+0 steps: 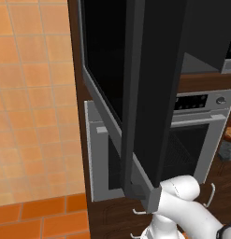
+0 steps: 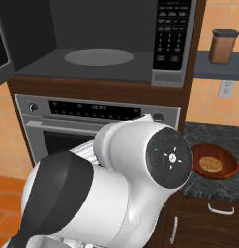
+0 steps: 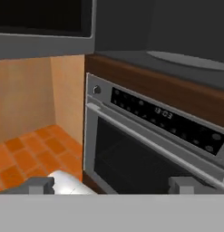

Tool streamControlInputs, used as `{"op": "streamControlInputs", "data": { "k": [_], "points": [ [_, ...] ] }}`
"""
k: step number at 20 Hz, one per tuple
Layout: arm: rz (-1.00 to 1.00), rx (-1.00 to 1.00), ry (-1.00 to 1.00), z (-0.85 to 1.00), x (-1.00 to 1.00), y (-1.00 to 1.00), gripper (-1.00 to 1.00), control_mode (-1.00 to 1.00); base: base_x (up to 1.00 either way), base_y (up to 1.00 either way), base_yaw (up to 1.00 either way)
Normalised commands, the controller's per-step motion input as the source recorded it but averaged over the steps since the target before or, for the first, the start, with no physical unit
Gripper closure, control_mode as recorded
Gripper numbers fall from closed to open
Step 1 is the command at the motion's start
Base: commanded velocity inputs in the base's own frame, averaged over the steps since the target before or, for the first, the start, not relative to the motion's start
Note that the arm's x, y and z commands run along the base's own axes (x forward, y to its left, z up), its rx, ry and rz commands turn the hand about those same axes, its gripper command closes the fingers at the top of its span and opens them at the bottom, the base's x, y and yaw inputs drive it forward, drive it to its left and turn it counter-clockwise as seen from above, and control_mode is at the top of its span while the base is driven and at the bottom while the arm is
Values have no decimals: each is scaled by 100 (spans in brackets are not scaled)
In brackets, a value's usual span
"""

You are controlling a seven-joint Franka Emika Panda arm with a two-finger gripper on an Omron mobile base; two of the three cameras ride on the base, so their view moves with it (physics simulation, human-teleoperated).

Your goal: Open the microwave, place the bowl with waffle inside the microwave, then close the microwave door and turn it on.

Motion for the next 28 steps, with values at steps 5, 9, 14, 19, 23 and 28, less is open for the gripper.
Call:
{"op": "streamControlInputs", "data": {
  "k": [5, 9, 14, 19, 23, 28],
  "points": [
    [-5, -25, 0, -59, 38, -92, -100, -100, 0, 0, 0],
    [0, -16, 0, -59, 35, -75, -100, -100, 0, 0, 0],
    [7, -19, 0, -94, 35, -30, -100, -100, 0, 0, 0],
    [11, -9, 0, -74, 53, -28, -100, -100, 0, 0, 0],
    [0, 0, 1, -46, 57, -57, -100, -100, 0, 0, 0],
    [0, 1, 4, -34, 53, -57, -100, -100, 0, 0, 0]
  ]
}}
